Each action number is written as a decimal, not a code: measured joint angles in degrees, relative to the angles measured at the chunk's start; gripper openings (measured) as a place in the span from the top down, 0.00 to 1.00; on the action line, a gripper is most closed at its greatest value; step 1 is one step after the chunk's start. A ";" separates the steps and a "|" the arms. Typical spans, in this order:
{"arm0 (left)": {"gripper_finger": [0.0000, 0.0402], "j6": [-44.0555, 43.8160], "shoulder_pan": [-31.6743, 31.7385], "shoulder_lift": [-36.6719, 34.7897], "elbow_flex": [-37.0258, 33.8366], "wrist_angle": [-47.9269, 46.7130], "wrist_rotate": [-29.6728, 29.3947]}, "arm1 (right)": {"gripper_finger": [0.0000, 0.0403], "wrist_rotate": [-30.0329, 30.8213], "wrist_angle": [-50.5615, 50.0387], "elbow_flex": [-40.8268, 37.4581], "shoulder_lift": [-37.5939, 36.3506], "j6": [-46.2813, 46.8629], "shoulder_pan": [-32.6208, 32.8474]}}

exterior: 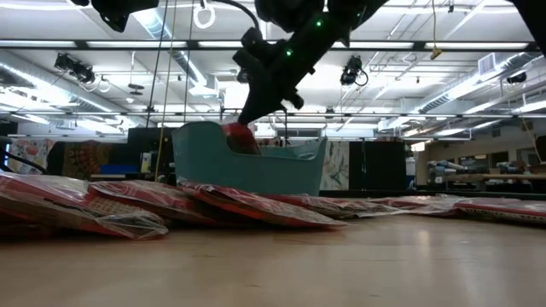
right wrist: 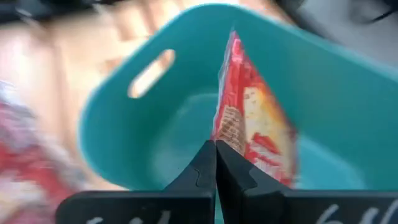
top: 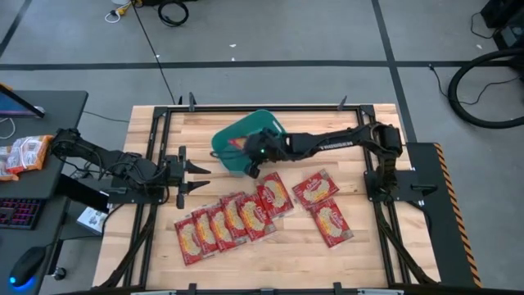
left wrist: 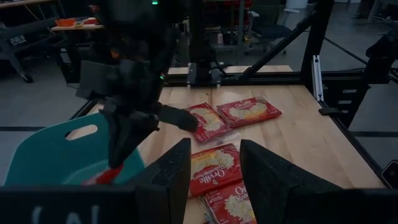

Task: Sort popcorn bags into baskets
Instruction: Put the red popcorn bag into the green bin

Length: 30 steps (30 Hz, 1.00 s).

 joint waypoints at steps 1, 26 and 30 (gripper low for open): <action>0.64 0.01 0.00 0.02 -0.01 0.00 -0.01 | 0.98 -1.94 0.65 -0.28 0.00 0.98 -0.64; 0.64 -0.93 -0.02 0.00 0.00 0.13 -0.01 | 0.75 -25.93 7.24 -1.56 -1.06 0.81 -7.06; 0.64 -1.14 -0.02 0.01 0.00 -0.02 -0.01 | 0.72 -26.90 1.76 -1.18 -4.85 -3.74 -5.87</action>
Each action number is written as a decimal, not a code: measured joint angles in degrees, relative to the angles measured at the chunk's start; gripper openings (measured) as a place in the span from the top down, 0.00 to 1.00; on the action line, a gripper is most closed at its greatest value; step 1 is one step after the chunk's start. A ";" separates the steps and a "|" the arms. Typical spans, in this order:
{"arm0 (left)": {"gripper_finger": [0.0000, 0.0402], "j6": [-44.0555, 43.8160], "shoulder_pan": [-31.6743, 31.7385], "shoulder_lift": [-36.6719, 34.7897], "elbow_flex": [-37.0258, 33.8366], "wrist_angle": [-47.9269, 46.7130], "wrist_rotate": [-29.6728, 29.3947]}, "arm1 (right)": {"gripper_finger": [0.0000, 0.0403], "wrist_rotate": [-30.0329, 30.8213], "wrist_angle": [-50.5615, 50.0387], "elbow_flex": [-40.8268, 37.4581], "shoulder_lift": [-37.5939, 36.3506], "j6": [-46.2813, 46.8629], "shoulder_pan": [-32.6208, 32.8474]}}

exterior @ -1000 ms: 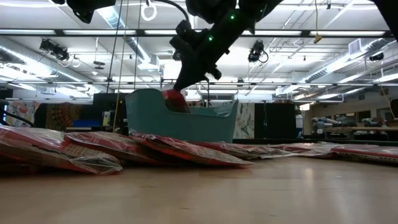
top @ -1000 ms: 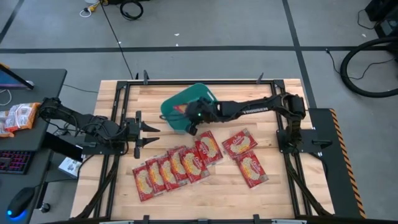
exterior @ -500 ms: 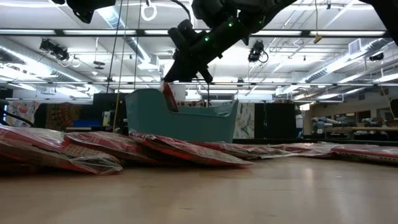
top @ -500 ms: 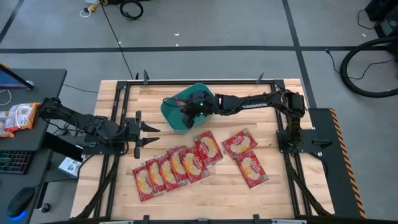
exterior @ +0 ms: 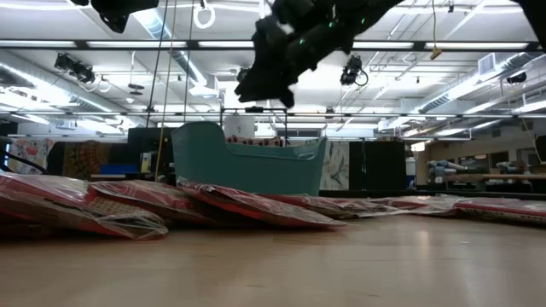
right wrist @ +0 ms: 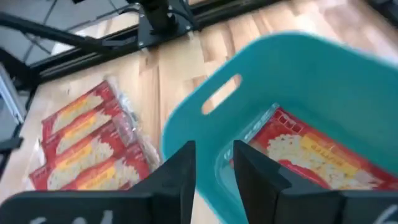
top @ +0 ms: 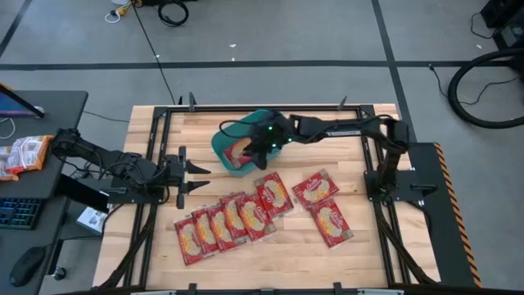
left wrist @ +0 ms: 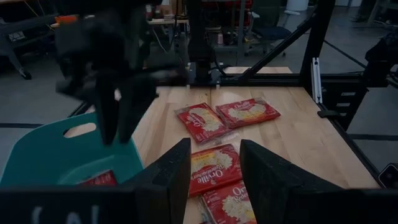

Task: Sort popcorn bags into baskets
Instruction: Put the red popcorn bag into the green bin

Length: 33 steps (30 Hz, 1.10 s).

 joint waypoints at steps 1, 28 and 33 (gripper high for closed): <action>0.64 0.01 0.00 0.01 -0.01 0.01 0.01 | 0.72 1.92 -1.09 0.04 -0.58 -0.98 1.20; 0.64 -6.01 0.02 32.20 8.24 -2.54 14.96 | 0.72 34.70 -32.74 -1.12 -3.67 13.03 27.60; 0.64 -6.39 0.02 33.02 8.70 -2.50 14.93 | 0.72 37.10 -38.41 -1.12 -3.83 19.39 31.75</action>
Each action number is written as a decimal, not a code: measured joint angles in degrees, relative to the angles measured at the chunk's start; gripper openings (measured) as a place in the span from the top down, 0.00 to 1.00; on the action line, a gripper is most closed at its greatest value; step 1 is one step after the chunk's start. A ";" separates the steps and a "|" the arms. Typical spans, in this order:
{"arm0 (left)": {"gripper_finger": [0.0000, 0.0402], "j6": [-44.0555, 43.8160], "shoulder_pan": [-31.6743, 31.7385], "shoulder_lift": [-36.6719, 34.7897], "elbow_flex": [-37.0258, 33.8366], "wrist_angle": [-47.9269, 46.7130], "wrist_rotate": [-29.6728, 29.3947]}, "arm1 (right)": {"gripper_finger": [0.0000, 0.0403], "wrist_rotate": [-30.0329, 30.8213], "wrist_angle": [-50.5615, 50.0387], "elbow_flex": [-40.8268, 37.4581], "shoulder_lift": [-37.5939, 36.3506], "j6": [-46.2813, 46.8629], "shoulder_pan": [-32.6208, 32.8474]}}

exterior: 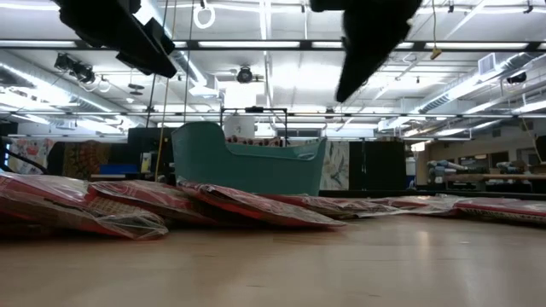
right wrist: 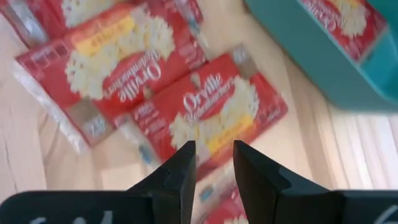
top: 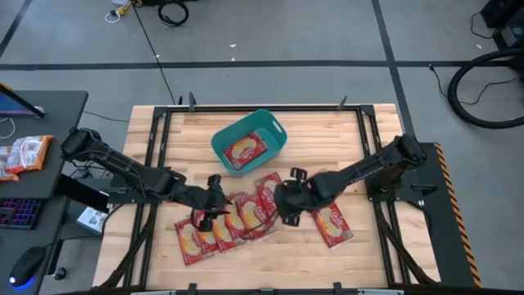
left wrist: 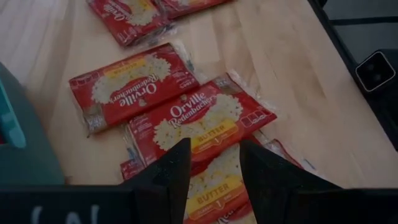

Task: Sort popcorn bags into baskets
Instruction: Put the red popcorn bag into the green bin

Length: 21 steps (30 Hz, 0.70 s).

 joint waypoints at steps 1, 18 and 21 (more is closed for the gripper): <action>0.64 -0.01 -0.01 0.00 0.00 -0.07 -0.15 | 0.72 0.25 -1.88 0.00 0.00 1.55 0.52; 0.64 -2.76 0.00 0.00 -0.02 -0.24 -2.60 | 0.55 -1.09 -15.69 0.00 0.00 28.62 10.27; 0.64 -3.59 -0.09 0.00 -0.02 -0.26 -2.60 | 0.49 -2.18 -16.46 0.00 0.17 33.28 11.50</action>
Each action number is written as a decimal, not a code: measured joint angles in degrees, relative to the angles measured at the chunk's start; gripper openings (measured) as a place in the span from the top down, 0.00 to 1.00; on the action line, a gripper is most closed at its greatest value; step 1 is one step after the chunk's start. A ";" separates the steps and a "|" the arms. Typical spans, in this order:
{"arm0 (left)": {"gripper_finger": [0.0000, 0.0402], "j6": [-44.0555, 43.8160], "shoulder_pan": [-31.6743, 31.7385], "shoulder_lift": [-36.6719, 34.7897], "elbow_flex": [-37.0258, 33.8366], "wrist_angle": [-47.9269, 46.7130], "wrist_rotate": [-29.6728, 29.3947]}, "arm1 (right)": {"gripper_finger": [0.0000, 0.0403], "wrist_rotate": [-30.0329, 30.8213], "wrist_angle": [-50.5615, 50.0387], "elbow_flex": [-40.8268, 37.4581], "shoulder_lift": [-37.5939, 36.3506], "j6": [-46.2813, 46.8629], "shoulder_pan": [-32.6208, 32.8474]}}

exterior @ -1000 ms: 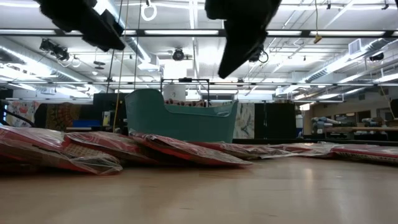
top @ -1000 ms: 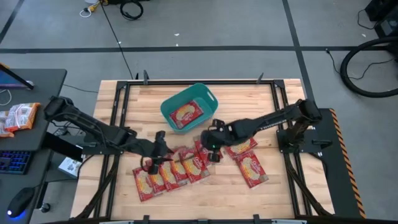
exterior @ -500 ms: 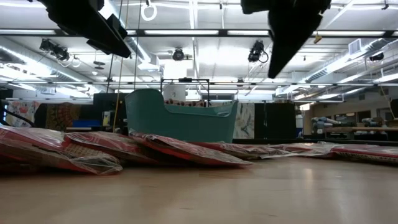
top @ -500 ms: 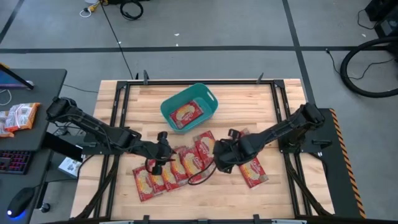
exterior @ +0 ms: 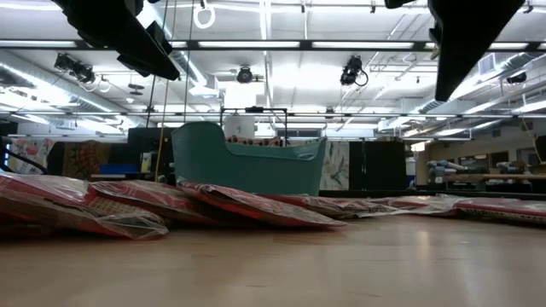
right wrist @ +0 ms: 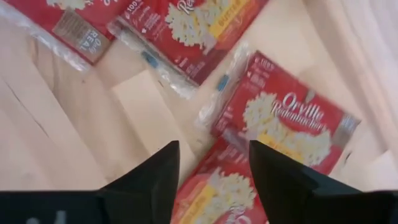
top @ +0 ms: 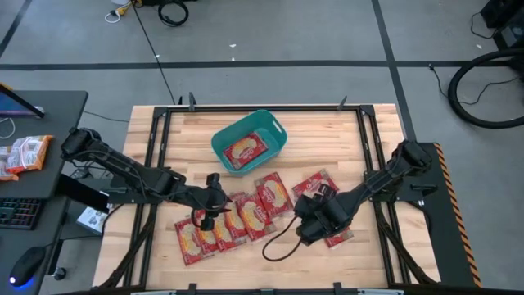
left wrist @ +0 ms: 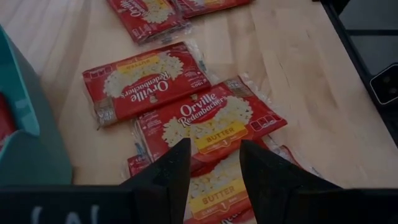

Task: Sort popcorn bags into baskets
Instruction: Put the red popcorn bag into the green bin

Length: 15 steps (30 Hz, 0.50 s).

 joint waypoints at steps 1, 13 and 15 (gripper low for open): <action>0.64 -0.23 0.00 0.00 0.00 0.02 -0.01 | 0.48 -0.41 -0.01 0.00 0.15 1.48 0.32; 0.64 -0.08 0.02 0.00 -0.04 -0.02 -3.11 | 0.46 -2.48 -1.22 -0.04 4.55 9.03 4.45; 0.64 0.95 0.02 0.00 -0.04 0.06 -3.39 | 0.46 -2.55 -0.92 -0.02 4.70 10.48 5.05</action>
